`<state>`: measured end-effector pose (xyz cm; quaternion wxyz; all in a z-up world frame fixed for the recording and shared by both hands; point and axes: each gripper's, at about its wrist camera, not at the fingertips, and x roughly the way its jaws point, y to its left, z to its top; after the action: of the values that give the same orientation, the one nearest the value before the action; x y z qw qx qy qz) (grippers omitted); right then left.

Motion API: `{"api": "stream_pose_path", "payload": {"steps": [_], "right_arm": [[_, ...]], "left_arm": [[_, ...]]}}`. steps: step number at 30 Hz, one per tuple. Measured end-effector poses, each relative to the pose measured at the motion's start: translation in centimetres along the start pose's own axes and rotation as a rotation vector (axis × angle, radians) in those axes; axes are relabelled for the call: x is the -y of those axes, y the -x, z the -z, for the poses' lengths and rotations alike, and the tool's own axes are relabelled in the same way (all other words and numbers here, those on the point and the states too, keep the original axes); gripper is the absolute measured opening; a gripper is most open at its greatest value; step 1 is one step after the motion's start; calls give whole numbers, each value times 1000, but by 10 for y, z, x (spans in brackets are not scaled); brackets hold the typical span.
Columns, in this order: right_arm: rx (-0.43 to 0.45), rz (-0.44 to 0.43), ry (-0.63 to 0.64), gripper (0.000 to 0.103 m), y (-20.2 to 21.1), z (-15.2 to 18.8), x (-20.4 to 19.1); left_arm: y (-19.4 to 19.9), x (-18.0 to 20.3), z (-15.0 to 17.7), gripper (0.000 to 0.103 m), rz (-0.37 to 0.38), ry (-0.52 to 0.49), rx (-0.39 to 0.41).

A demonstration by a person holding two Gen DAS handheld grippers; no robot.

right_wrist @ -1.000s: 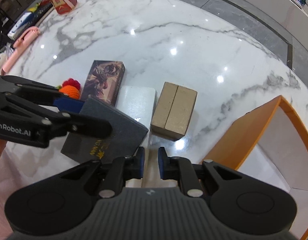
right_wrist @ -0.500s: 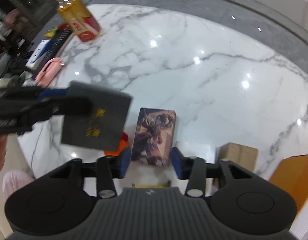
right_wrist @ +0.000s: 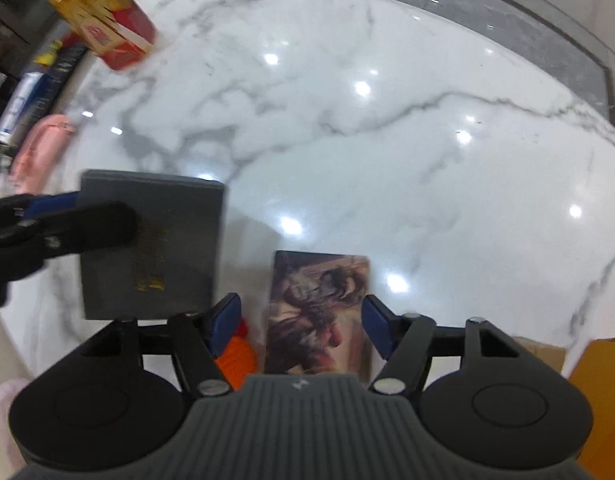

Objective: Organize objects
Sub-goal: 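Grasp the grey book box with the left tool while the right tool grasps the character card, then carry the grey box and character card over the shoebox and lower them in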

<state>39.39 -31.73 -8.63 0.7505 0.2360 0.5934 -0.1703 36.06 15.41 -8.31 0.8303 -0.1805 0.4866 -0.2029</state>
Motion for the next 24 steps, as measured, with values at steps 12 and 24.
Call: {"api": "stream_pose_path", "payload": {"steps": [12, 24], "right_arm": [[-59, -42, -53, 60, -9, 0, 13], [156, -158, -151, 60, 165, 56, 102]], "left_arm": [[-1, 11, -11, 42, -28, 10, -23], [16, 141, -19, 42, 178, -122, -19]]}}
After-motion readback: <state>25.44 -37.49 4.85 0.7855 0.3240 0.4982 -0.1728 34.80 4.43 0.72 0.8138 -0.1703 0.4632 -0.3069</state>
